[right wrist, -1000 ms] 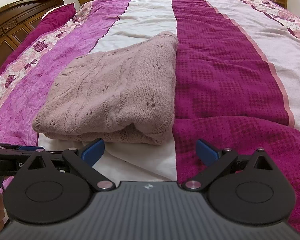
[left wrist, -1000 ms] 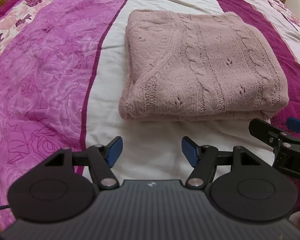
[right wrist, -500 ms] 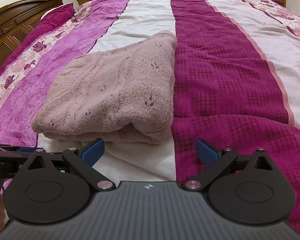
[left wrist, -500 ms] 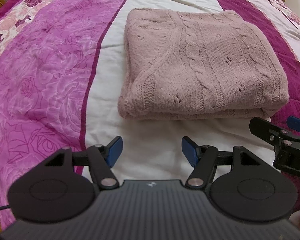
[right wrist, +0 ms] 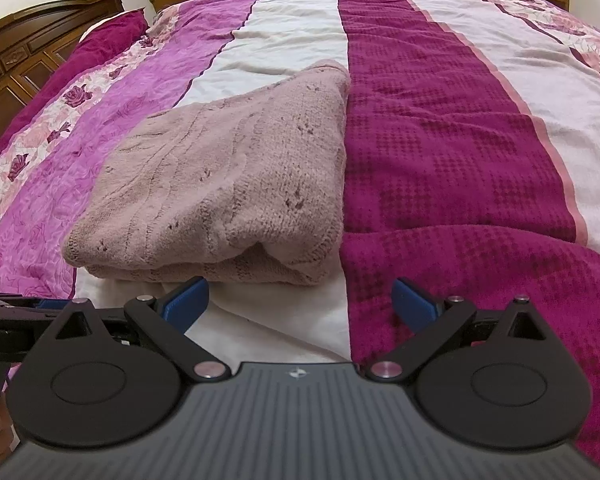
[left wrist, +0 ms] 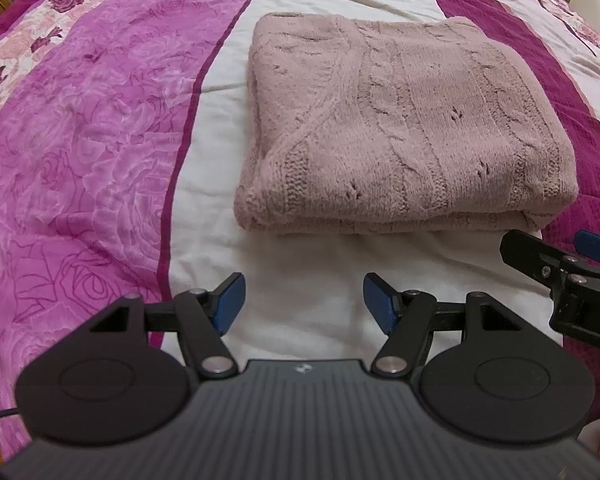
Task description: Fold small clothes
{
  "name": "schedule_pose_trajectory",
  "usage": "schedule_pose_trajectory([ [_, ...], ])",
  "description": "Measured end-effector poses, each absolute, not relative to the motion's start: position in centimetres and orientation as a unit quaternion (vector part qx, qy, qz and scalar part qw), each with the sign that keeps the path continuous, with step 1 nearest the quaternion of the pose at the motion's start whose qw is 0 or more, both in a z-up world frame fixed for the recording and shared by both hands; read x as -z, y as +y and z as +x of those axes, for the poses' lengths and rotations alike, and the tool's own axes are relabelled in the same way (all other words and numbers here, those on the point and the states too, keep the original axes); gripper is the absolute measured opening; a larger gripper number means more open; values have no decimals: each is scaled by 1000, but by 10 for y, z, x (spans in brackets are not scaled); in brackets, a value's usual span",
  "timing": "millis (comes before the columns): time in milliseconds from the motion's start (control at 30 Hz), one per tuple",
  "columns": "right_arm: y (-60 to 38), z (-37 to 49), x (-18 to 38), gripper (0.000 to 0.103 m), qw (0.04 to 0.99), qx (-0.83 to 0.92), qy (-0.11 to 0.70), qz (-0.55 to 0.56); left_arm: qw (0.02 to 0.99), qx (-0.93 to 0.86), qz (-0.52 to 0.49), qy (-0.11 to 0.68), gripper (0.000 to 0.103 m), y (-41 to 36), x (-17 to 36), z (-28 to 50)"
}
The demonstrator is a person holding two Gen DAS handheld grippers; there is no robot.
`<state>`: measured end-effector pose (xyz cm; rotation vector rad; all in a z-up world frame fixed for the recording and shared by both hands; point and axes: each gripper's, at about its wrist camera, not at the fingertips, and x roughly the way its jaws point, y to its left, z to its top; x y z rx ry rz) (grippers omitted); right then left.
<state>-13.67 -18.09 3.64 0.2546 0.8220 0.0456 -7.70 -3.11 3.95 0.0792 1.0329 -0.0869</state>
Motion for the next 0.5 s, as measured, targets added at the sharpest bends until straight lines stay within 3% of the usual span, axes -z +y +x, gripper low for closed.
schedule_pose_trajectory([
  [500, -182, -138, -35, 101, 908, -21, 399, 127, 866, 41, 40, 496, 67, -30, -37, -80],
])
